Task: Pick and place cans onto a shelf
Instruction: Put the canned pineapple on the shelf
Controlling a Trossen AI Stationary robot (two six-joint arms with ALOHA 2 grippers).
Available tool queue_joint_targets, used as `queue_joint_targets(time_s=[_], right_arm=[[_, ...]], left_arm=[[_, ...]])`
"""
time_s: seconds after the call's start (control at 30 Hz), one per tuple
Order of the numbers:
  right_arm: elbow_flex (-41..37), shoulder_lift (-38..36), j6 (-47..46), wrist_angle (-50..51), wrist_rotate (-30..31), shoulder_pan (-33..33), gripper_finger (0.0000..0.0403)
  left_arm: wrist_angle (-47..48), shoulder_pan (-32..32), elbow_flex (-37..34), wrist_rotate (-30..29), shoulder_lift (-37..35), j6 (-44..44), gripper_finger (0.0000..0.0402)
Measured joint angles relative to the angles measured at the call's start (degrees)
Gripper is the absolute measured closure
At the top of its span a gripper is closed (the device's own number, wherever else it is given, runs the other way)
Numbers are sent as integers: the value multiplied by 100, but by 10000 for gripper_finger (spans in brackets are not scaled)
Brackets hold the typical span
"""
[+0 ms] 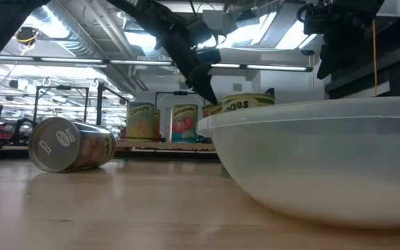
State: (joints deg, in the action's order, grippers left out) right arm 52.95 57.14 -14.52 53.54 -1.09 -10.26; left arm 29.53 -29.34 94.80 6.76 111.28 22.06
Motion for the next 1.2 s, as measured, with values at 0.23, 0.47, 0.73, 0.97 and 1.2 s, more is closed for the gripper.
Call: queue_joint_targets(time_s=[0.23, 0.47, 0.73, 0.97, 1.2], right_arm=[[0, 0, 1, 0, 0, 0, 345], [0, 0, 1, 2, 0, 0, 345], [0, 0, 2, 2, -1, 0, 345], [0, 0, 2, 2, 1, 0, 345], [0, 0, 2, 2, 0, 0, 345]], left_arm=[[133, 13, -2, -66, 0, 7, 401], [241, 18, 0, -177, 0, 7, 401], [241, 30, 0, -177, 0, 6, 401], [240, 28, 0, -179, 0, 4, 402], [239, 28, 0, -179, 0, 4, 388]])
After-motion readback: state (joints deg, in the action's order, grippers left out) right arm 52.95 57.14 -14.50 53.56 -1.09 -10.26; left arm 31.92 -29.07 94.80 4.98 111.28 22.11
